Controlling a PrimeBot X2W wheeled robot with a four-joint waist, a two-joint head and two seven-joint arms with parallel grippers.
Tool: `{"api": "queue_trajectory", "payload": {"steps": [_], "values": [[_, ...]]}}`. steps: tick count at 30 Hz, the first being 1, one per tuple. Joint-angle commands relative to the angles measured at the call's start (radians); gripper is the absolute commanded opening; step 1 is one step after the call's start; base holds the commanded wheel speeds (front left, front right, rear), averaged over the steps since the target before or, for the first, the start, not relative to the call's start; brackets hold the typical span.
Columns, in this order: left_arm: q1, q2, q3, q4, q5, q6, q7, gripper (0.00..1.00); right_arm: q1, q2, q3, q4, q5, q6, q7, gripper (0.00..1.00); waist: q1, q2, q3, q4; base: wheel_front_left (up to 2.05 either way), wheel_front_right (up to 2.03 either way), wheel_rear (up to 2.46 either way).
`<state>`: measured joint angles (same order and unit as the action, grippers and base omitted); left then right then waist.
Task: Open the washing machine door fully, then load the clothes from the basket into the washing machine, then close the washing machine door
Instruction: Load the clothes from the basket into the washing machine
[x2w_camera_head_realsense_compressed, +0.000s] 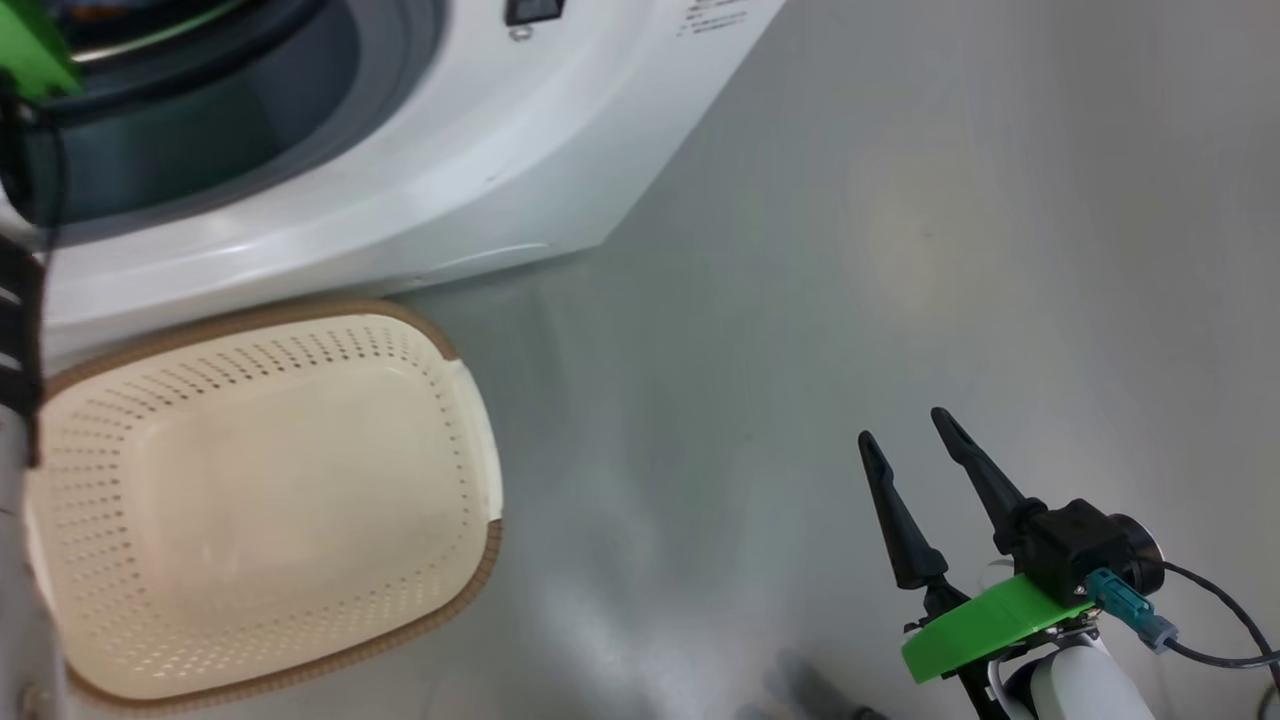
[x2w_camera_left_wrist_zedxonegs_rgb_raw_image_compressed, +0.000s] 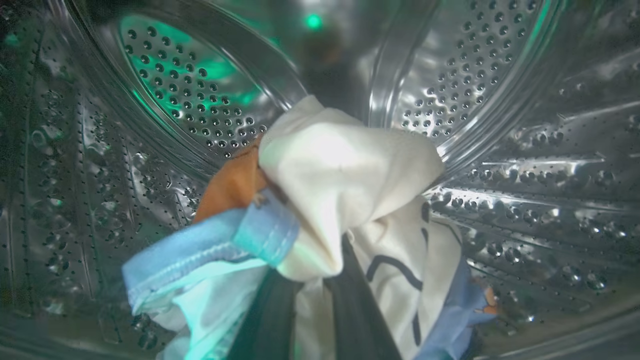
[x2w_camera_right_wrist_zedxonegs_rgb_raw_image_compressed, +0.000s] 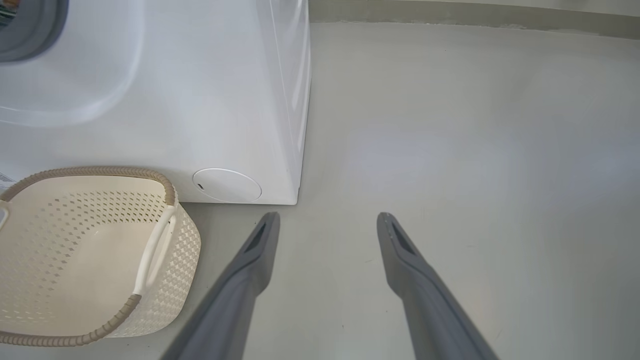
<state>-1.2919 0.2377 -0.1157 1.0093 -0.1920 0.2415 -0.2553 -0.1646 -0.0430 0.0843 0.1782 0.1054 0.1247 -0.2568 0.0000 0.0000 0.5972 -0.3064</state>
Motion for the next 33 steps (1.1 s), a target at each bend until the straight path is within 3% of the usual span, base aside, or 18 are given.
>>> {"api": "queue_trajectory", "payload": {"steps": [1, 10, 21, 23, 24, 33], "values": [[-0.028, 0.052, 0.016, -0.034, 0.001, 0.008, -0.006, 0.0, 0.022, -0.007, 0.021, -0.023, -0.005, 0.006, -0.005, 1.0, 0.0, 0.0, 0.034, -0.032, 0.0, 0.0, 0.0], [-0.081, 0.116, 0.007, -0.041, 0.055, 0.028, -0.006, 0.0, 0.055, -0.007, 0.022, -0.035, 0.015, 0.006, -0.005, 1.0, 0.0, 0.0, 0.078, -0.083, 0.0, 0.0, 0.0], [-0.178, 0.117, -0.03, 0.132, 0.06, -0.026, 0.036, 0.0, 0.067, -0.007, 0.041, -0.03, 0.032, 0.006, -0.005, 1.0, 0.0, 0.0, 0.074, -0.095, 0.0, 0.0, 0.0], [-0.193, 0.111, -0.032, 0.156, 0.054, -0.038, 0.041, 0.4, 0.066, -0.007, 0.038, -0.027, 0.033, 0.006, -0.005, 1.0, 0.0, 0.0, 0.072, -0.091, 0.0, 0.0, 0.0], [-0.198, 0.108, -0.036, 0.163, 0.056, -0.035, 0.038, 1.0, 0.066, -0.007, 0.035, -0.025, 0.034, 0.006, -0.005, 1.0, 0.0, 0.0, 0.069, -0.087, 0.0, 0.0, 0.0], [-0.133, 0.033, 0.02, 0.186, -0.016, 0.035, -0.001, 1.0, 0.04, -0.007, 0.021, -0.006, 0.044, 0.006, -0.005, 1.0, 0.0, 0.0, -0.001, -0.036, 0.0, 0.0, 0.0]]}}
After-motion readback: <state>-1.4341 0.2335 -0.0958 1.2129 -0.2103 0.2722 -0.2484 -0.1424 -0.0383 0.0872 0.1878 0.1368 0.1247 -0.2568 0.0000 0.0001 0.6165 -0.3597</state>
